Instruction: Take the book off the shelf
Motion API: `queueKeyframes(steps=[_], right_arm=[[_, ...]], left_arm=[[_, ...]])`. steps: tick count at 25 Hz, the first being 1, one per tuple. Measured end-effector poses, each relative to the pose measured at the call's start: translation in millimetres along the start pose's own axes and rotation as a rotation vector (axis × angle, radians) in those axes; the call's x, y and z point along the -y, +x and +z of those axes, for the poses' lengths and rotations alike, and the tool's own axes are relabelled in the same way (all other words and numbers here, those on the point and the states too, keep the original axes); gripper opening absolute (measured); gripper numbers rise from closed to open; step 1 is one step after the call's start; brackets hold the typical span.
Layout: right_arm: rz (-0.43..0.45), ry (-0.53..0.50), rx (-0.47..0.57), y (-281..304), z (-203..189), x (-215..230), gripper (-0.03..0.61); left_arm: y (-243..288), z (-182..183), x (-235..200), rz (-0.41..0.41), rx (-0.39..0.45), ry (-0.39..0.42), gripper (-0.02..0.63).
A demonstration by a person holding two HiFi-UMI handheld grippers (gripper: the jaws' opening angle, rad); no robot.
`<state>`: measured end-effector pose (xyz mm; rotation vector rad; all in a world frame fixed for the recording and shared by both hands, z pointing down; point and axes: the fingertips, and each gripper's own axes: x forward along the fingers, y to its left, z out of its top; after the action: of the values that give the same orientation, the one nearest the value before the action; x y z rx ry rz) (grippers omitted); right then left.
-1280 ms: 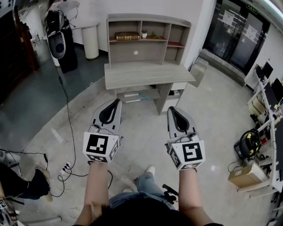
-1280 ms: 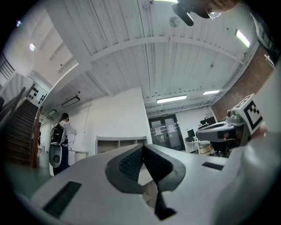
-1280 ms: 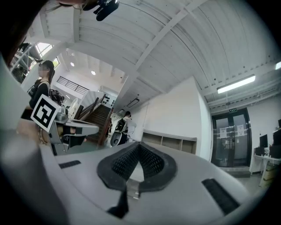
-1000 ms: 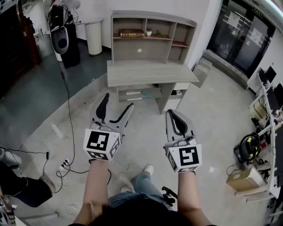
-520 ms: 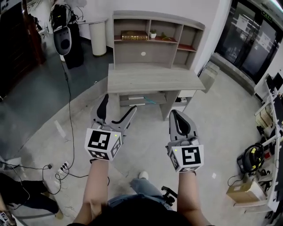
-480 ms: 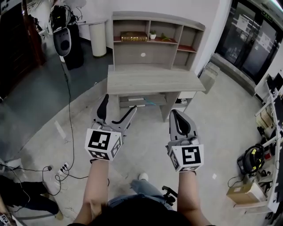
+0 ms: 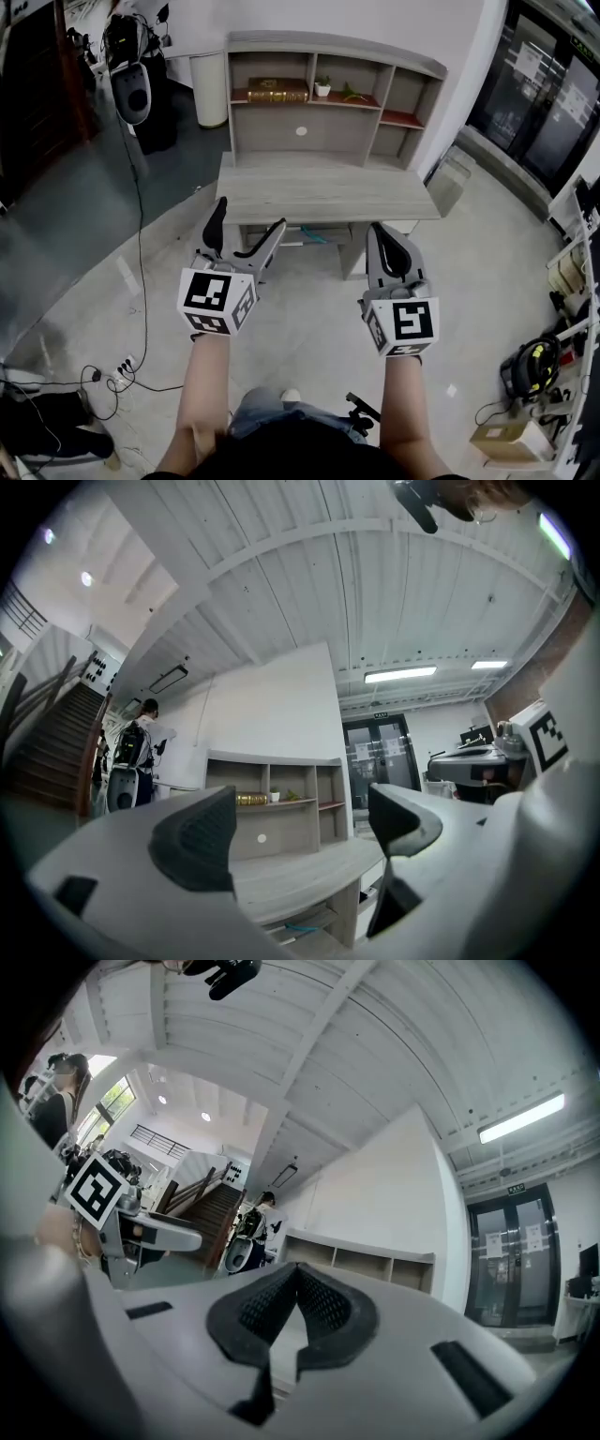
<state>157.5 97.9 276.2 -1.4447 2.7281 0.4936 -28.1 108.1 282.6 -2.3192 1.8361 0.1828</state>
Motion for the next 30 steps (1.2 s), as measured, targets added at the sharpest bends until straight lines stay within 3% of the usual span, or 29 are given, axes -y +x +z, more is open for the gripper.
queueKeyframes(steps=[16,30], right_arm=[[-0.003,0.032,-0.023,66,-45,41,0.015],[-0.012,0.017,-0.013,206,-62,78,0.015]], left_arm=[[78,-36,-26,0.004,-0.021,0.004,0.431],[210,-49,-98,-0.021,0.017,-0.024,0.431]])
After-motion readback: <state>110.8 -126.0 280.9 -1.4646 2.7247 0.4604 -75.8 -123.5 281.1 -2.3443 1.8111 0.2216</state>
